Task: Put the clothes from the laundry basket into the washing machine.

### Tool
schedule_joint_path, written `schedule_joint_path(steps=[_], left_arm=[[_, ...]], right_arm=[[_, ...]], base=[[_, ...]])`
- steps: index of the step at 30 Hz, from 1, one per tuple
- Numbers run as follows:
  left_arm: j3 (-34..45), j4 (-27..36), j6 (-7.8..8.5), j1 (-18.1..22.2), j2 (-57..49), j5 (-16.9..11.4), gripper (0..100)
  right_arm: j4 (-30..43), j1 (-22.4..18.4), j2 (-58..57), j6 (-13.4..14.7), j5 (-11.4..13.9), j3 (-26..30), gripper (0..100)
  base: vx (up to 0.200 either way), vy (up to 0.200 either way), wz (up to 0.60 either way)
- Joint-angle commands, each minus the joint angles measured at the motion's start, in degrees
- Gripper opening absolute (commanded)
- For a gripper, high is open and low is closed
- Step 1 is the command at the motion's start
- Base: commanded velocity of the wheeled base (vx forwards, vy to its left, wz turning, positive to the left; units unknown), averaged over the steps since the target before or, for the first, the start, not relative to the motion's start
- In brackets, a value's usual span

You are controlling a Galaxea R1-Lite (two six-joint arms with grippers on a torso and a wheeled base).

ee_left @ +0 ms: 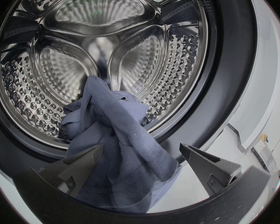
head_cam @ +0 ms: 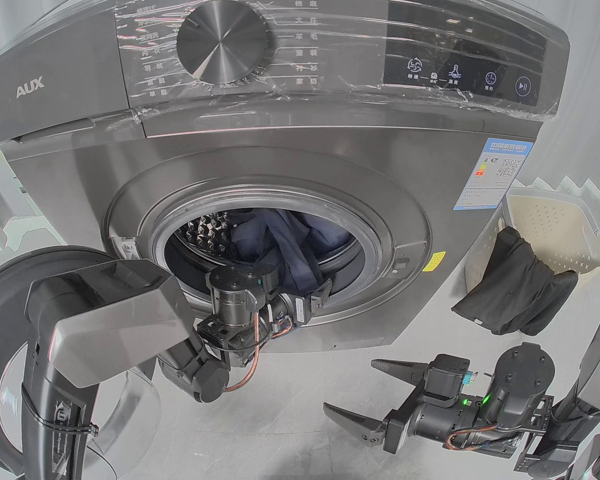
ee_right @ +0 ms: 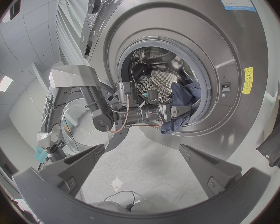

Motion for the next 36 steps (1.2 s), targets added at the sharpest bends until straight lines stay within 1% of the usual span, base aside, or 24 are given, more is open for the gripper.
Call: schedule_joint_path(steps=[1,12,13,20,23,26,29,30,31,33,36], left_arm=[[-0.59,-0.79,0.14,0.18,2.98,0.02,100],[-3.05,-0.61,0.14,0.36,3.94,0.11,100],[-3.22,-0.61,0.14,0.45,4.21,0.11,0],[-4.54,-0.53,0.14,0.36,4.47,0.11,0],[-5.86,-0.7,-0.12,0.36,4.38,0.11,0],[-9.02,-0.79,-0.56,0.8,3.94,0.81,0],[-11.31,-0.53,-0.56,1.68,3.77,1.43,0],[-14.56,-0.44,-0.56,2.65,3.86,3.01,0],[-15.62,-0.35,-0.56,2.91,4.03,3.62,0],[-19.92,-0.09,-0.56,3.79,4.56,6.08,0],[-24.67,0.27,-0.65,4.84,5.79,8.02,0]], right_arm=[[-0.03,0.32,0.02,0.01,-0.06,0.0,100],[-0.03,0.4,0.02,0.01,-0.06,-0.09,100],[-0.03,0.4,0.02,0.01,-0.06,-0.09,100],[-0.03,0.4,0.02,0.1,-0.06,-0.09,100],[-0.03,0.49,0.02,0.1,-0.06,-0.18,100],[-0.03,0.49,0.02,0.1,-0.06,-0.18,100],[-0.03,0.67,0.02,0.1,-0.06,-0.18,100],[-0.03,0.84,0.02,0.1,-0.06,-0.18,100],[-0.03,0.84,0.02,0.1,-0.06,-0.18,100],[-0.03,0.84,0.02,0.1,-0.06,-0.27,100],[-0.03,0.84,0.11,0.1,-0.06,-0.27,100]], base=[[0.0,0.0,0.0],[0.0,0.0,0.0],[0.0,0.0,0.0],[0.0,0.0,0.0],[0.0,0.0,0.0],[0.0,0.0,0.0],[0.0,0.0,0.0],[0.0,0.0,0.0],[0.0,0.0,0.0],[0.0,0.0,0.0],[0.0,0.0,0.0]])
